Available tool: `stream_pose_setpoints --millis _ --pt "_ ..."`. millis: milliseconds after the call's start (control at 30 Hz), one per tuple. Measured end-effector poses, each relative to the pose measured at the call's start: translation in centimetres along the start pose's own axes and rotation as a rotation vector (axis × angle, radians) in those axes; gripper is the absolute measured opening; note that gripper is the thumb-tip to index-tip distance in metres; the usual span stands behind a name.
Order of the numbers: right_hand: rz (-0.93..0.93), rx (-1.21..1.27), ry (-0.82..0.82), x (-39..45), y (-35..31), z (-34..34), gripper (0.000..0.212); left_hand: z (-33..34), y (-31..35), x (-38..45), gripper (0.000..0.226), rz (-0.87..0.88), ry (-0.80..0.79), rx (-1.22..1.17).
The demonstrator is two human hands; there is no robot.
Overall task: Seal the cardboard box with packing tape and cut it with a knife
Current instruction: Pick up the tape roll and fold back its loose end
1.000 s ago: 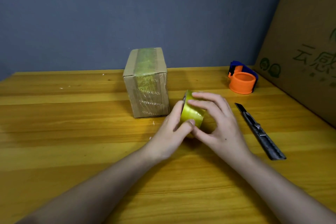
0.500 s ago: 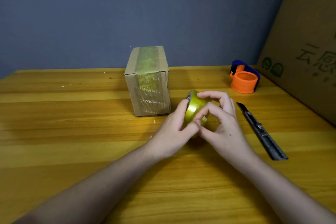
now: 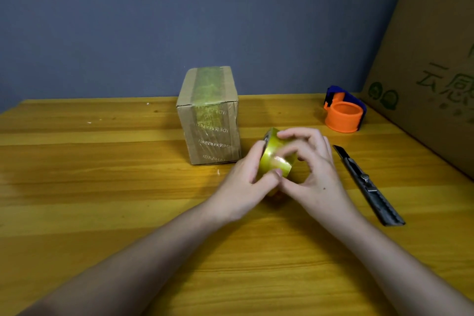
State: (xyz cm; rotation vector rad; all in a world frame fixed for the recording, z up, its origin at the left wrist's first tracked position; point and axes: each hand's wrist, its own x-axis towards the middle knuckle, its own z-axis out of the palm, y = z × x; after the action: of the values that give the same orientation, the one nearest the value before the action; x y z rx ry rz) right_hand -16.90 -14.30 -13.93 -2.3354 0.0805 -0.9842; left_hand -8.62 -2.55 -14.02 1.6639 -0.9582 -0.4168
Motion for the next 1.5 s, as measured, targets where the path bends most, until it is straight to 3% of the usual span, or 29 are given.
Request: stream_pose_setpoints --millis 67,267,433,600,767,933,1133,1333,1400,1500 --pt "-0.005 -0.007 0.007 -0.2 0.0 0.2 0.010 0.0 0.4 -0.1 0.053 0.015 -0.005 0.009" --pt "-0.029 0.100 0.087 0.3 0.3 -0.9 0.024 -0.4 -0.1 -0.3 0.032 0.025 0.008 -0.091" --pt "-0.091 -0.015 0.107 0.4 0.3 -1.1 0.019 -0.9 0.0 -0.1 0.046 0.144 -0.052 0.201" --pt "-0.079 0.008 0.109 0.5 0.5 -1.3 0.013 -1.1 0.6 -0.2 0.058 0.215 0.020 0.519" --pt "-0.178 -0.176 0.087 0.2 0.6 -1.5 0.016 -1.1 0.9 -0.2 0.053 0.222 0.044 0.584" --pt "-0.146 -0.305 0.023 0.2 0.4 -0.8 0.020 -0.8 1.0 -0.2 0.047 0.201 0.050 0.611" --pt "-0.135 -0.126 -0.055 0.3 1.1 -0.7 0.015 -0.7 1.0 -0.1 0.036 0.144 0.048 0.591" --pt "-0.093 0.039 0.068 0.1 1.1 -0.8 0.012 -0.9 1.0 0.0 0.035 0.117 0.066 0.533" --pt "-0.081 0.068 0.072 0.0 1.1 -0.7 0.020 -0.9 1.1 0.0 0.035 0.107 0.063 0.532" --pt "-0.054 0.085 0.059 0.1 1.1 -0.5 0.016 -0.8 1.2 0.0 0.038 0.108 0.061 0.558"
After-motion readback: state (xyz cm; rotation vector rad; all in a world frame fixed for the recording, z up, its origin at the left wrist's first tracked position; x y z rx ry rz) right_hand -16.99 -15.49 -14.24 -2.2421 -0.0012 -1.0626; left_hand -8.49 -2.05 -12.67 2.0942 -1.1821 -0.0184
